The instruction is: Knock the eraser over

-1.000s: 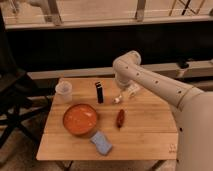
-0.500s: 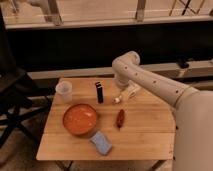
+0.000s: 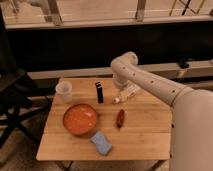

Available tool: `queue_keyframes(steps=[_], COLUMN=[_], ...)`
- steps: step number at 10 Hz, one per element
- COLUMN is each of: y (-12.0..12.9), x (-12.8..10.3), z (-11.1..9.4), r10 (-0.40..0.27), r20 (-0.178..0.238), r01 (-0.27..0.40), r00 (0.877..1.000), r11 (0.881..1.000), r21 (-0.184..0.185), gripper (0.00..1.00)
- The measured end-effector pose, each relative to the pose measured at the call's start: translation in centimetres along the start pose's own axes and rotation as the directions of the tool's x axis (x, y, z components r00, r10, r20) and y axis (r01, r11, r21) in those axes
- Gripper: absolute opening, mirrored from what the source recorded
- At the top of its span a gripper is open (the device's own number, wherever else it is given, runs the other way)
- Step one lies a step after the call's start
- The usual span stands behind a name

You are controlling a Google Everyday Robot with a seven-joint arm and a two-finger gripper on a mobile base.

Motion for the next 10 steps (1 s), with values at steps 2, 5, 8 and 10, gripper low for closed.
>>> queue_keyframes(steps=[2,5,8,10], y=[-0.1,-0.5,-0.5,-0.7], x=[0.1,-0.3,0.0,-0.2], z=[0.3,0.9,1.3,1.6], r10=[-0.005,-0.018,-0.022,-0.03], r20=[0.0,0.004,0.003,0.008], r01=[0.005,0.018,0.022,0.03], r00=[1.0,1.0,1.0,1.0], r11=[1.0,1.0,1.0,1.0], r21=[-0.001,-0.003,-0.004,-0.005], gripper=[0.8,0.8,0.78,0.64])
